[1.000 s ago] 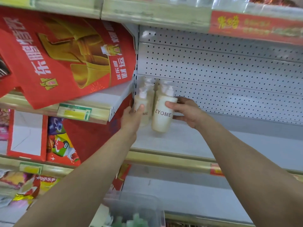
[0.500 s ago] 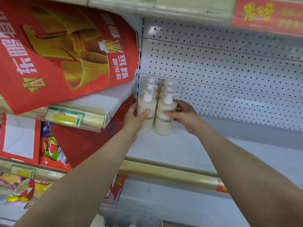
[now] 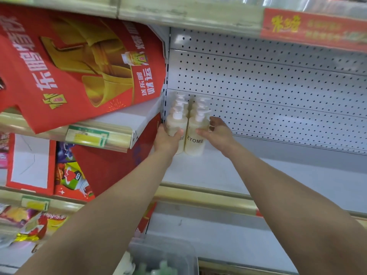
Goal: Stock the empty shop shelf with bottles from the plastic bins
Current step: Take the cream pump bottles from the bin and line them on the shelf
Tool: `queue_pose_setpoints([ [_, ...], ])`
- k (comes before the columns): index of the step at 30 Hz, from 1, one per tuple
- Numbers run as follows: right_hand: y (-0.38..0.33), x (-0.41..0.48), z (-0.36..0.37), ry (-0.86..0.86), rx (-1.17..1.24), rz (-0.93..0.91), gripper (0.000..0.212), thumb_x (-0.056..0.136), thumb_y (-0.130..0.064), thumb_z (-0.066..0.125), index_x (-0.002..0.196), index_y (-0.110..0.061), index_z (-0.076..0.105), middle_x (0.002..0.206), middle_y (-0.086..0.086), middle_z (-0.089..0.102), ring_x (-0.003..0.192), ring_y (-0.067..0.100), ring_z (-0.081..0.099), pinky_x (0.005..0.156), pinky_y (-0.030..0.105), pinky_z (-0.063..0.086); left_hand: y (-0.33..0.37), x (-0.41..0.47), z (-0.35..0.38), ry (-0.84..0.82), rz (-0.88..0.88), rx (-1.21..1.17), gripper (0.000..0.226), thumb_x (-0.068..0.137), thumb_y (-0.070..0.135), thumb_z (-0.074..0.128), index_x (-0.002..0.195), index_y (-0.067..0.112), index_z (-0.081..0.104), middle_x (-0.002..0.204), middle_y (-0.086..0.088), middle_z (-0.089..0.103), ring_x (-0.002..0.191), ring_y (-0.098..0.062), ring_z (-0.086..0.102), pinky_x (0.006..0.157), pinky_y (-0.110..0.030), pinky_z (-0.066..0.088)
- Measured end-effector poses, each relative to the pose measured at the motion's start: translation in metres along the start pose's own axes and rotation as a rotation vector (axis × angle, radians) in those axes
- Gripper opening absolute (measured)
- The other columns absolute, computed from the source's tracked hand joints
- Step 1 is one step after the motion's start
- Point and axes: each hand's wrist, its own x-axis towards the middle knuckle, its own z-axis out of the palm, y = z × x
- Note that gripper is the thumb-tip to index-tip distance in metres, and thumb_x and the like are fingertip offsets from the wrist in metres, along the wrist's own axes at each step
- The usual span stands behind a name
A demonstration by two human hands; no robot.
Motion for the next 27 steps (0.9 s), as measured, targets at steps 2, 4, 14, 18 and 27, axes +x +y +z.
queue_pose_setpoints([
  [2, -0.013, -0.01, -0.008, 0.077, -0.092, -0.001, 0.081, 0.087, -0.036, 0.074, 0.152, -0.012, 0.033, 0.149, 0.007, 0.047, 0.136, 0.025, 0.047, 0.106, 0.034, 0.042, 0.012, -0.014, -0.003, -0.006, 0.003, 0.064, 0.069, 0.087, 0.026, 0.075, 0.146, 0.015, 0.042, 0.139, -0.002, 0.056, 0.128, -0.023, 0.053, 0.102, -0.03, 0.042],
  [4, -0.028, -0.023, -0.017, 0.119, -0.192, -0.019, 0.078, 0.091, -0.037, 0.068, 0.154, -0.01, 0.03, 0.148, 0.011, 0.049, 0.135, 0.027, 0.047, 0.099, 0.031, 0.04, 0.026, -0.03, -0.009, -0.038, 0.051, 0.161, 0.069, 0.087, 0.026, 0.075, 0.147, 0.017, 0.042, 0.141, -0.002, 0.055, 0.13, -0.024, 0.051, 0.098, -0.027, 0.04],
  [14, -0.092, -0.115, -0.046, 0.108, -0.516, -0.203, 0.066, 0.097, -0.047, 0.055, 0.154, -0.023, 0.034, 0.153, 0.011, 0.039, 0.143, 0.031, 0.033, 0.112, 0.043, 0.036, 0.114, -0.108, -0.077, 0.145, 0.539, 0.761, 0.039, 0.092, 0.037, 0.061, 0.127, 0.021, 0.057, 0.127, -0.007, 0.062, 0.116, -0.033, 0.054, 0.092, -0.04, 0.046],
  [18, -0.109, -0.148, -0.04, 0.095, -0.516, -0.224, 0.064, 0.098, -0.049, 0.051, 0.154, -0.022, 0.035, 0.158, 0.009, 0.035, 0.147, 0.03, 0.027, 0.116, 0.046, 0.032, 0.121, -0.131, -0.104, 0.165, 0.515, 0.838, 0.048, 0.096, 0.042, 0.051, 0.138, 0.019, 0.05, 0.138, -0.009, 0.056, 0.126, -0.035, 0.048, 0.102, -0.044, 0.04],
  [27, -0.101, -0.211, 0.002, -0.019, -0.503, -0.141, 0.066, 0.098, -0.056, 0.046, 0.153, -0.02, 0.036, 0.156, 0.011, 0.037, 0.144, 0.031, 0.033, 0.114, 0.045, 0.033, 0.08, -0.168, -0.16, 0.131, 0.347, 0.921, 0.057, 0.096, 0.049, 0.048, 0.144, 0.02, 0.045, 0.147, -0.009, 0.048, 0.135, -0.035, 0.041, 0.109, -0.047, 0.036],
])
